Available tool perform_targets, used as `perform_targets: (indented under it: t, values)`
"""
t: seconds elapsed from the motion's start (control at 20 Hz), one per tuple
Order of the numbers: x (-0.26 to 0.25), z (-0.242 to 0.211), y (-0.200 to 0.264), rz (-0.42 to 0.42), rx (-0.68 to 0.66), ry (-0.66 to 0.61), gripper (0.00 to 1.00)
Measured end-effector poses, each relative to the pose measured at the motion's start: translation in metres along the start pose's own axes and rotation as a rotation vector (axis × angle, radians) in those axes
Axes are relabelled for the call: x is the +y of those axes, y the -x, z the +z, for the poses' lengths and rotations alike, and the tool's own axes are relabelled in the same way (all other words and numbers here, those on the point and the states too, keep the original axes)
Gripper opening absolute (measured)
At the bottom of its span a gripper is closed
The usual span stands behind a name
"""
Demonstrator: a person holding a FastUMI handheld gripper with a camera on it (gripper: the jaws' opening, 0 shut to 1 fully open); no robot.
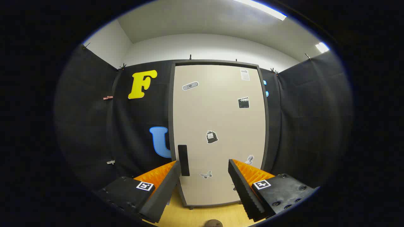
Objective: Open the shoe cabinet door, grab the shoes and put them into the shoe cabinet, then close the shoe cabinet door.
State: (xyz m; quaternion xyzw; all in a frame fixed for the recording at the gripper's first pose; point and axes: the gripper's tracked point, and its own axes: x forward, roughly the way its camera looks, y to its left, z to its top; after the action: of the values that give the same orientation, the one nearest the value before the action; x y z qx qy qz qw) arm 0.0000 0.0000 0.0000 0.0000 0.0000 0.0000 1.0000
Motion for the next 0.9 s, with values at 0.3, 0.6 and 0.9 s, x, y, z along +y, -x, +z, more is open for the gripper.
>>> perform_targets:
  t: [0.3, 0.6, 0.9]
  values:
    - [0.0, 0.0, -0.001, -0.005, 0.0, 0.002, 0.98]
    - [0.0, 0.001, -0.001, -0.006, 0.001, 0.005, 0.98]
    - [0.009, -0.002, -0.004, 0.007, 0.002, 0.008, 0.98]
